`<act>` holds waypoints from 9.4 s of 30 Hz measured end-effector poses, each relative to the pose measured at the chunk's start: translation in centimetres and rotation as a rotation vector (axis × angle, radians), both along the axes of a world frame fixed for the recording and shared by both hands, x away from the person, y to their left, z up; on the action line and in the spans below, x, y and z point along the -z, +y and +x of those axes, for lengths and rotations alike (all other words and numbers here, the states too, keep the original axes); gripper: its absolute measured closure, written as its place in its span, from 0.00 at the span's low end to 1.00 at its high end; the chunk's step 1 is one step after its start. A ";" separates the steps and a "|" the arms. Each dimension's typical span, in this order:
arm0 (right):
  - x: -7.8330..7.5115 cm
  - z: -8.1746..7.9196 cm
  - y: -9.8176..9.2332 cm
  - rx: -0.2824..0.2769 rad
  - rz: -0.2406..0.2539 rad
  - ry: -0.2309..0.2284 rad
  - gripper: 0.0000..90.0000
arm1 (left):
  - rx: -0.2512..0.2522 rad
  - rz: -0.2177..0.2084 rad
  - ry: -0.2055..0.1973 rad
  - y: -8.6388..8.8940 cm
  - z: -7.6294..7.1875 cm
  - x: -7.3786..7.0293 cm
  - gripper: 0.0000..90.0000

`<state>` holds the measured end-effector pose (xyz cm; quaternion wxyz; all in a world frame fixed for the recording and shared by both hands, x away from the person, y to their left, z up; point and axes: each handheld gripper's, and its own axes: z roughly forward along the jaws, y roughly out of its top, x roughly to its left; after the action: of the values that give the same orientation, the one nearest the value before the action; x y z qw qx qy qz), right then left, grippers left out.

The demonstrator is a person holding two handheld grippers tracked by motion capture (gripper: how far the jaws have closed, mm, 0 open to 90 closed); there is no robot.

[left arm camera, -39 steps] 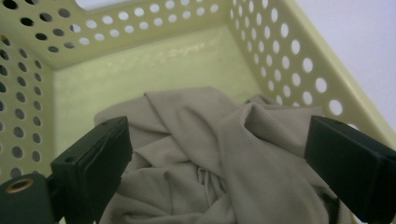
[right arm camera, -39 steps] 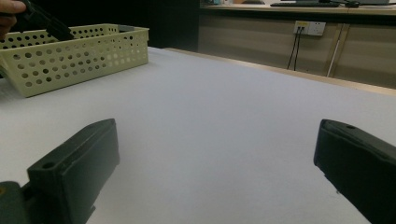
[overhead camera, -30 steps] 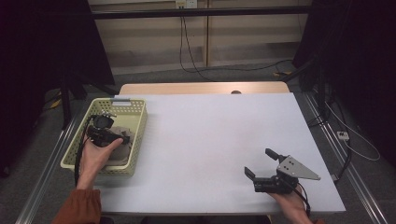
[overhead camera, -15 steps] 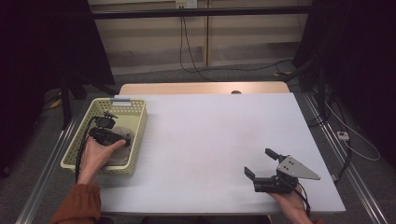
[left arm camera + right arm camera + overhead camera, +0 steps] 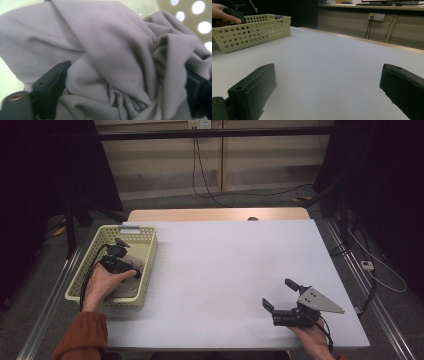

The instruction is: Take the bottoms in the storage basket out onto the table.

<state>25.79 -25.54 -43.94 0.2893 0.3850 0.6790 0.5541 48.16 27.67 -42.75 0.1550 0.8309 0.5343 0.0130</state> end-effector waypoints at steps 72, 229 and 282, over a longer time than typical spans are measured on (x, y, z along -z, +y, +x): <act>0.1 0.0 0.1 -0.008 0.006 0.008 0.01 | -0.110 -0.222 -0.505 1.9 -3.5 -7.4 0.73; -0.2 -0.3 0.1 -0.025 0.029 -0.019 0.00 | -0.044 -0.562 -1.132 -2.6 -11.3 -19.2 0.73; -0.3 -0.4 0.1 -0.032 0.030 -0.024 0.00 | 0.107 -0.656 -1.071 -11.3 -9.5 -18.9 0.73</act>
<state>25.34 -25.46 -43.68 0.2827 0.3716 0.6733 0.5732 38.67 16.32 -23.87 0.6485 0.6437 0.3163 0.2550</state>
